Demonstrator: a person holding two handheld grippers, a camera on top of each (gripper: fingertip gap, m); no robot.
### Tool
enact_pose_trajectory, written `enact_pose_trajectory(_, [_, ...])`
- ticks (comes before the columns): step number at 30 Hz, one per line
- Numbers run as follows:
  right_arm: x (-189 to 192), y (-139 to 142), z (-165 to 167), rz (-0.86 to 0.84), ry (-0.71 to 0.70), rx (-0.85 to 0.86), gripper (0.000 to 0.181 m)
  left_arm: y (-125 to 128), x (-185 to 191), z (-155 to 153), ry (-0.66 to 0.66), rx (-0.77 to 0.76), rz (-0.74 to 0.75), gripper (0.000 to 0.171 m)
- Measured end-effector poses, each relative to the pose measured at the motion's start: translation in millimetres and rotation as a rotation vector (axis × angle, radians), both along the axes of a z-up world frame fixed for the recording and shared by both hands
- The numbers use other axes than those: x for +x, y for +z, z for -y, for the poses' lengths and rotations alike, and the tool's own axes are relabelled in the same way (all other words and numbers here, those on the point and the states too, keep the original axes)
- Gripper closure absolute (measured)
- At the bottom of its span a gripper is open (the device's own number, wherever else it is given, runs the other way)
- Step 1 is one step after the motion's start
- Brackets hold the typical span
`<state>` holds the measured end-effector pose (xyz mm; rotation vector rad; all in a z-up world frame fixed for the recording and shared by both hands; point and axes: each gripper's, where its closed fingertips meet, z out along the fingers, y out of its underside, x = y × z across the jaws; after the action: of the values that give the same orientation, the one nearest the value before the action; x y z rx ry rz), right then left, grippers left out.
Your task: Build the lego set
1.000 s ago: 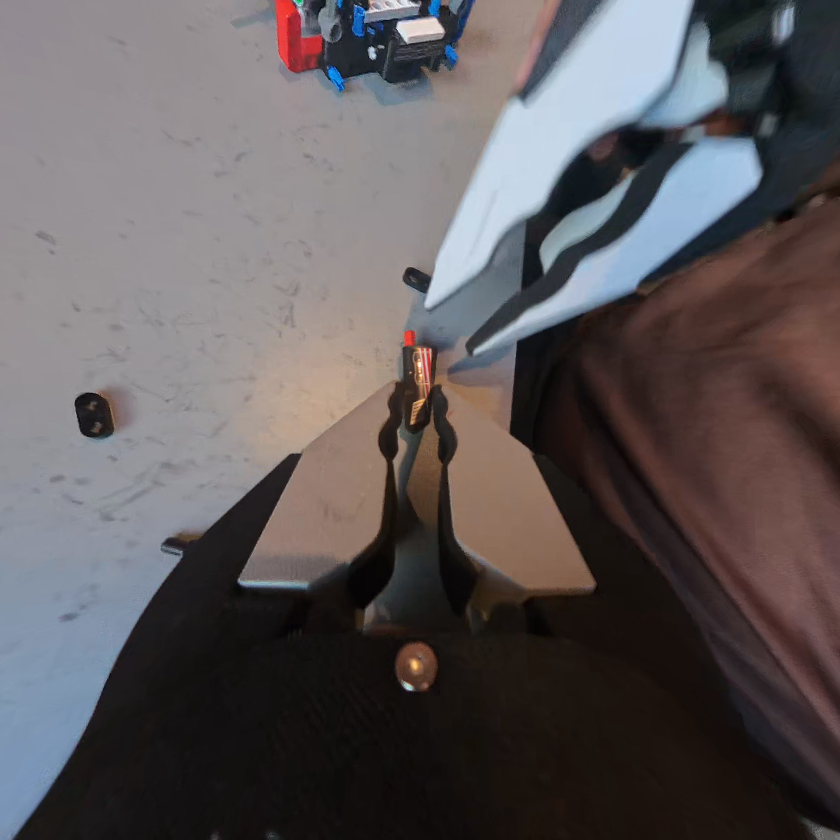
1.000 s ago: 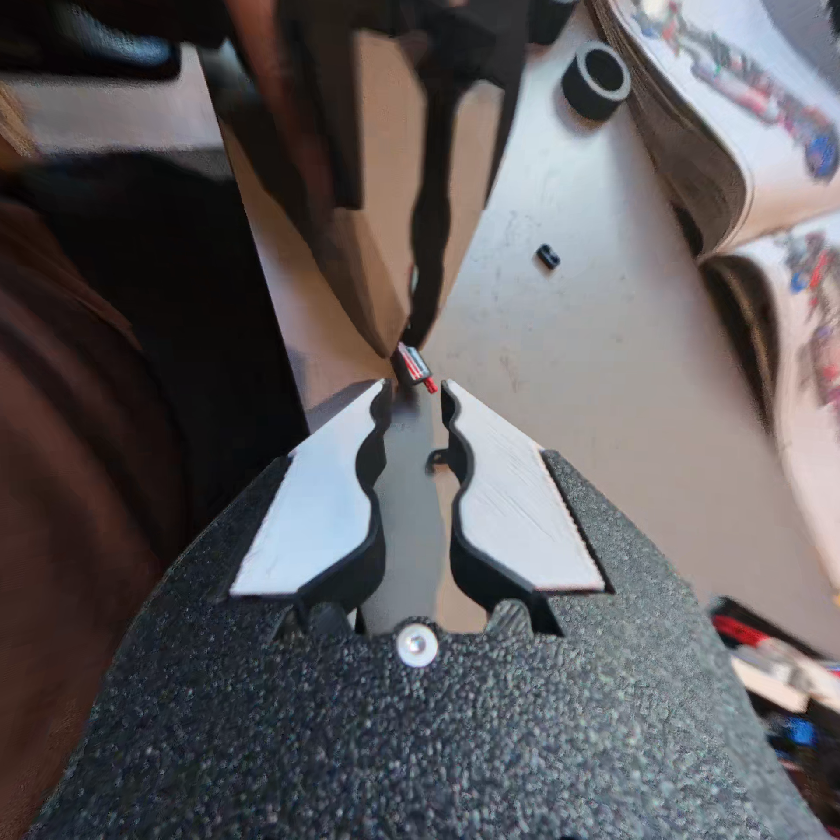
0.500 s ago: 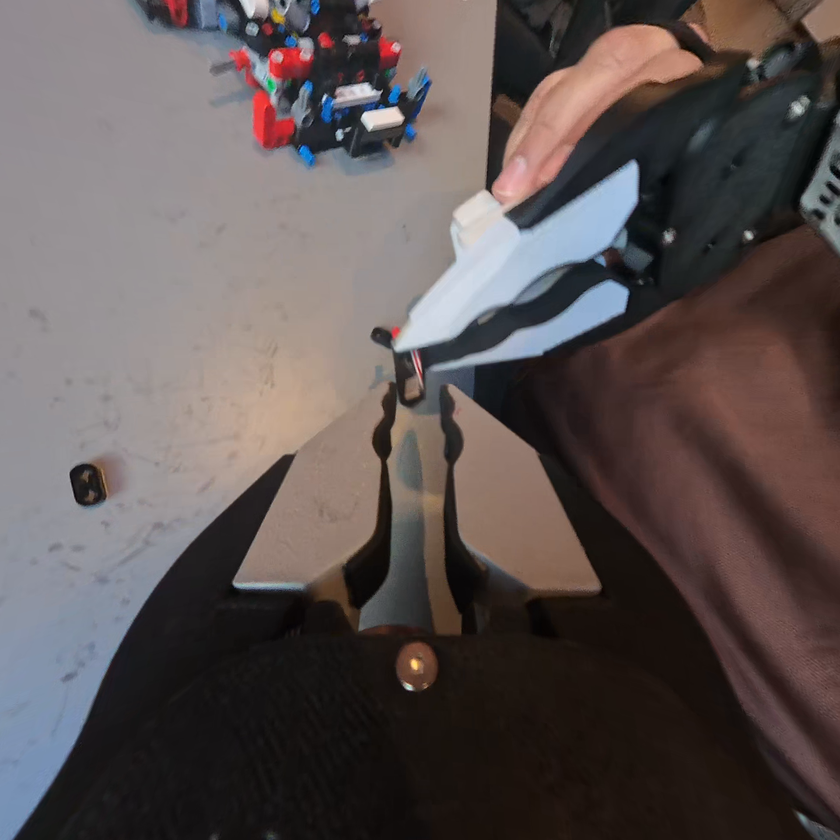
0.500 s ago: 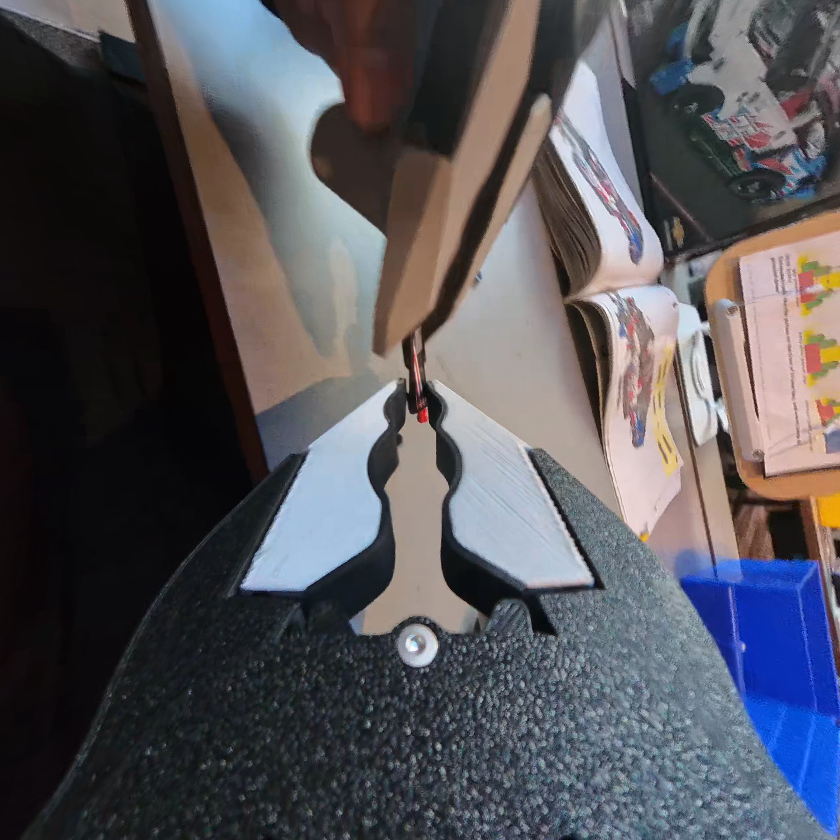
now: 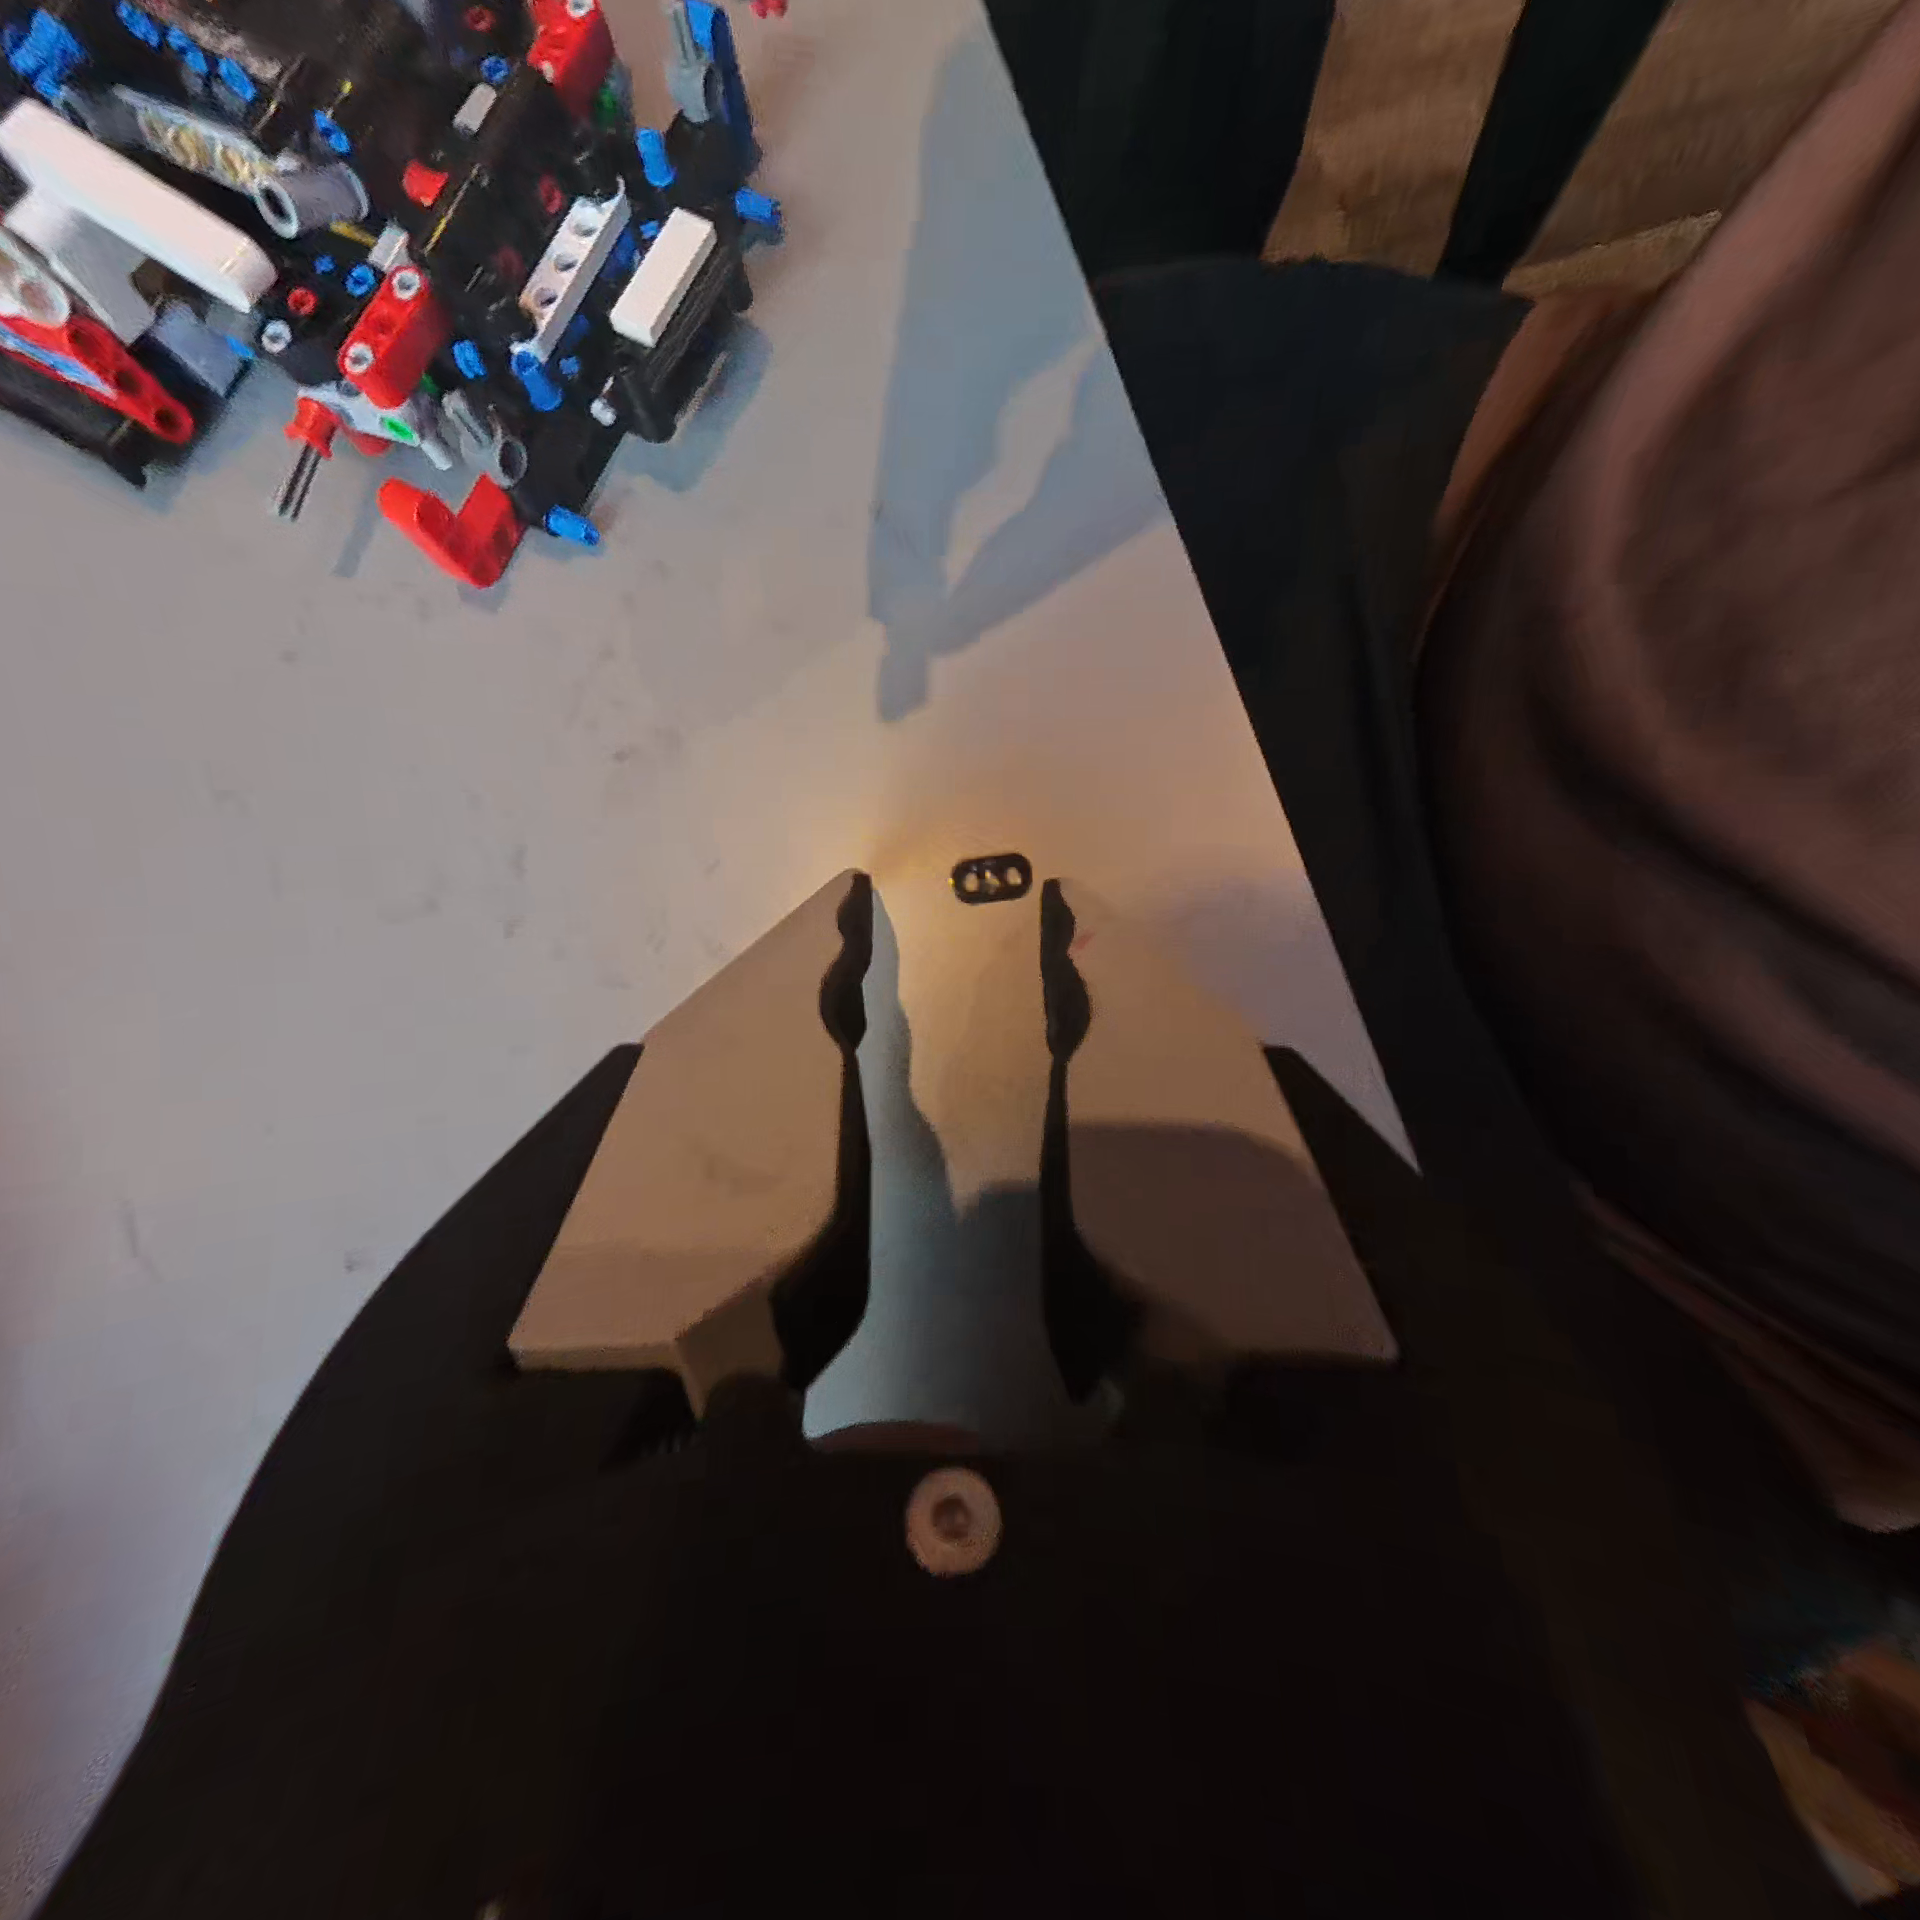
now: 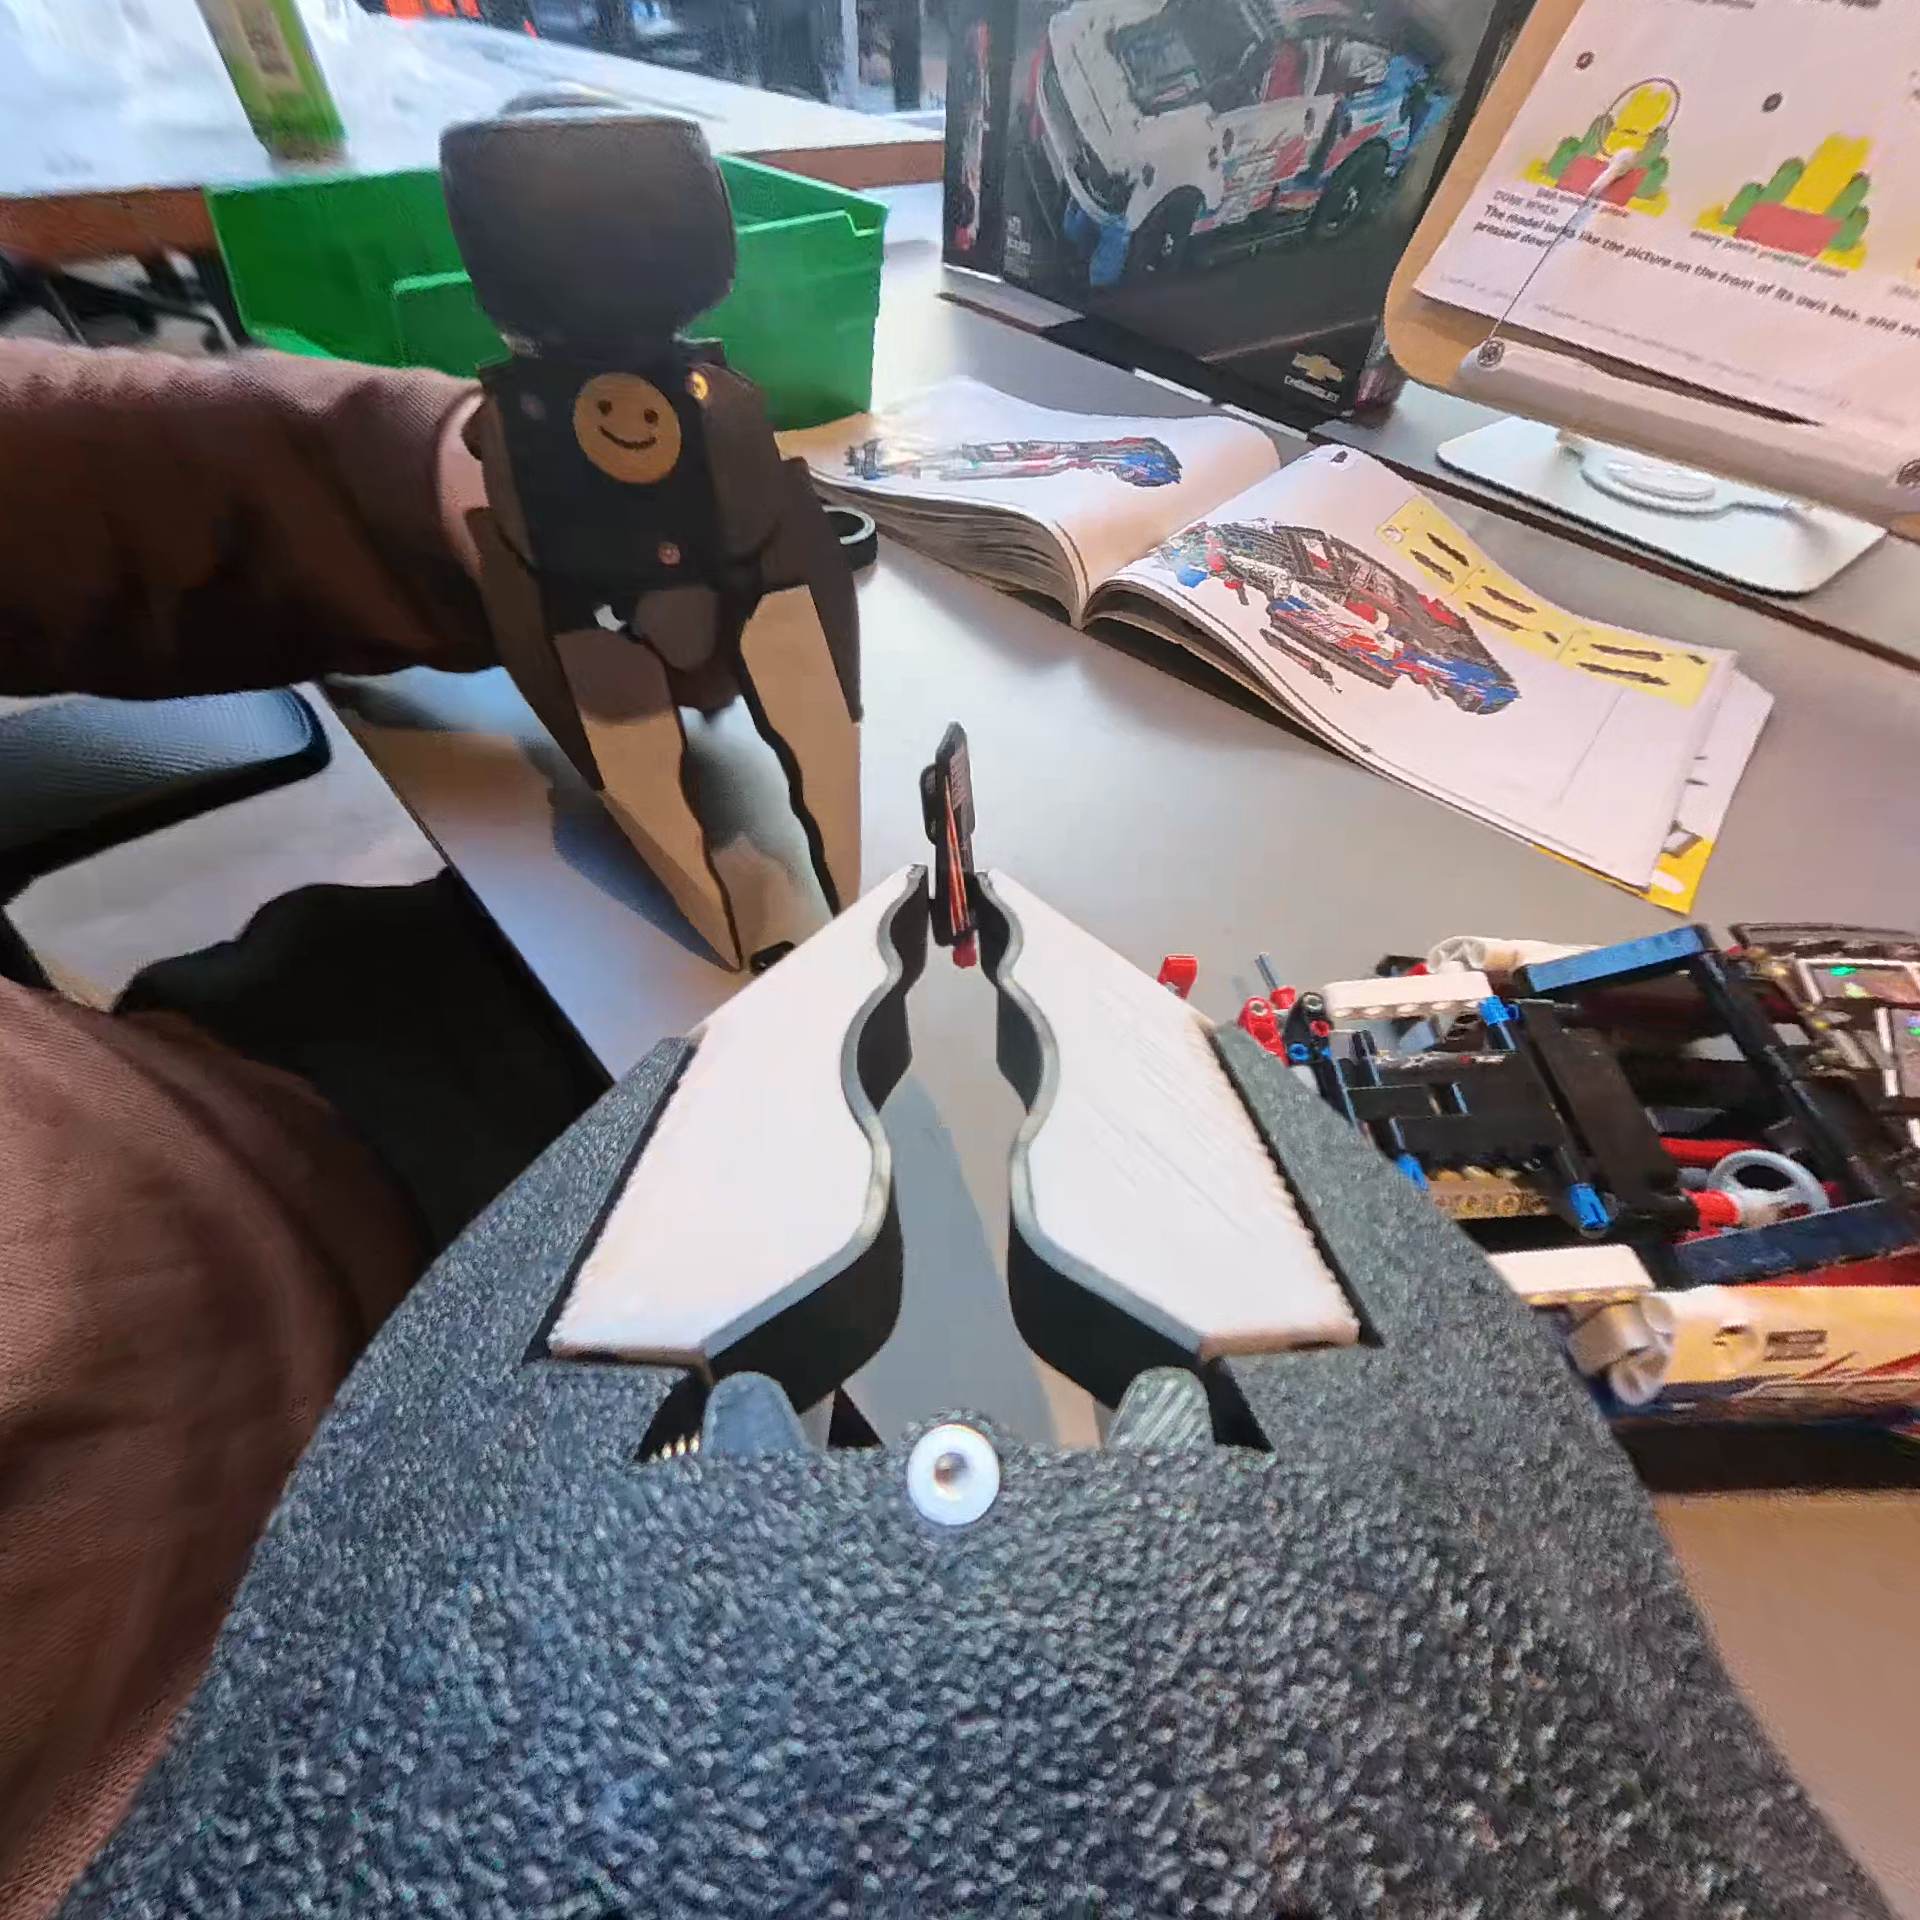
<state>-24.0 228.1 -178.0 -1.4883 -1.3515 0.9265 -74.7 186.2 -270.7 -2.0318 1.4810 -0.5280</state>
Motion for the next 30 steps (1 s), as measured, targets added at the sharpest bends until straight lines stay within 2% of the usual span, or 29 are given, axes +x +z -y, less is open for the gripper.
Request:
enact_pose_trajectory(3, [-3,-1,0,-0.030,0.026,-0.039,0.172,-1,2,-3,-0.031,-0.025,-0.026,0.147])
enact_pose_trajectory(6, [-7,-5,7,-0.020,0.064,-0.032,0.172,-1,2,-5,0.011,-0.037,-0.026,0.153])
enact_pose_trajectory(15, [-19,-7,29,-0.001,0.165,0.031,0.172,0,11,-16,0.368,-0.003,0.096,0.156])
enact_pose_trajectory(18, [-17,-4,27,-0.018,0.163,0.024,0.172,0,12,-16,0.431,-0.005,0.100,0.151])
enact_pose_trajectory(20, [-14,-2,22,-0.036,0.152,0.012,0.172,0,7,-16,0.462,0.001,0.081,0.141])
enact_pose_trajectory(25, [-4,8,10,-0.128,0.153,-0.137,0.172,5,-6,-12,0.458,0.007,0.067,0.139])
enact_pose_trajectory(30, [-1,9,-1,-0.196,0.179,-0.328,0.172,0,-11,-12,0.398,-0.004,0.019,0.139])
